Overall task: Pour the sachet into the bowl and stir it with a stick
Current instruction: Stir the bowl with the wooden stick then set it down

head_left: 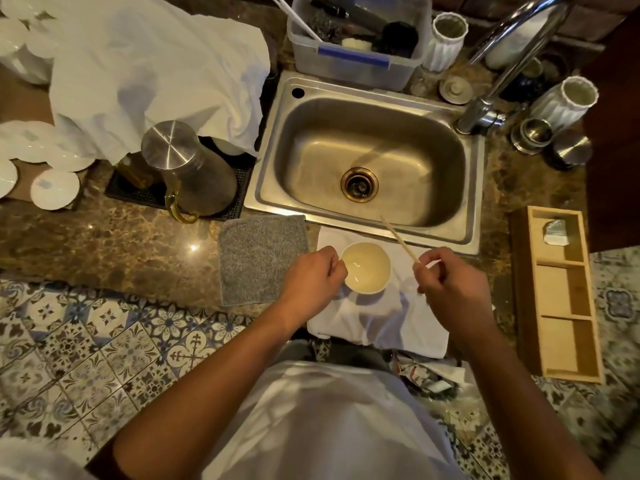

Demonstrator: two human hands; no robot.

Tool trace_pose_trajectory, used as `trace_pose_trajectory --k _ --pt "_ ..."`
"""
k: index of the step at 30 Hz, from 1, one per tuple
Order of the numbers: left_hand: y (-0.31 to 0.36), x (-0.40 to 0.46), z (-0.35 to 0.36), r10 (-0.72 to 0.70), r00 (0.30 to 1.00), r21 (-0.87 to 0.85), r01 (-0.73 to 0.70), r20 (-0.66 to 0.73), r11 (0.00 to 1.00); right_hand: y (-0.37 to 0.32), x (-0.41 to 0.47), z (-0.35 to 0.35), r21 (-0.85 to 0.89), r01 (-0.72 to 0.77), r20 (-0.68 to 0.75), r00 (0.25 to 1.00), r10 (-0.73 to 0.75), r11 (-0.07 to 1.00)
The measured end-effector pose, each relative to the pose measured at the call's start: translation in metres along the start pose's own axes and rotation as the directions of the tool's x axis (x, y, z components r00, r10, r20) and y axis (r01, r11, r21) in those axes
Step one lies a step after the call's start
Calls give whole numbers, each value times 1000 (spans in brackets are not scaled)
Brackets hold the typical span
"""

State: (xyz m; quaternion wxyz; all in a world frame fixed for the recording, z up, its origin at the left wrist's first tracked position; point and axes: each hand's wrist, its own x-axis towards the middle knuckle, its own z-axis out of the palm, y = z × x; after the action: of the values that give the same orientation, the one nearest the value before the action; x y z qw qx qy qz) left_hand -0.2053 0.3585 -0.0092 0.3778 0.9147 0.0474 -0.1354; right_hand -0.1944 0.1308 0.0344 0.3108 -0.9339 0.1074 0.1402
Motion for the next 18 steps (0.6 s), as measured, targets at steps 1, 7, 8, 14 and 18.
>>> trace_pose_trajectory --k 1,7,8,14,18 --pt "0 -1 1 -22 1000 -12 22 -12 1000 -7 -2 -6 14 28 -10 1000 -28 1000" --pt "-1 -11 11 -196 977 -150 182 -84 972 -25 -6 -24 -138 221 137 970 -203 965" --pt "1 -13 14 -220 971 -154 203 -98 967 -25 -4 -24 -193 262 182 957 -228 946" --pt "21 -23 29 -317 936 -271 268 -154 925 -28 13 -27 -367 445 366 876 -313 817" --pt "21 -27 35 -307 930 -297 240 -203 924 -31 19 -26 -363 501 413 842 -346 785"
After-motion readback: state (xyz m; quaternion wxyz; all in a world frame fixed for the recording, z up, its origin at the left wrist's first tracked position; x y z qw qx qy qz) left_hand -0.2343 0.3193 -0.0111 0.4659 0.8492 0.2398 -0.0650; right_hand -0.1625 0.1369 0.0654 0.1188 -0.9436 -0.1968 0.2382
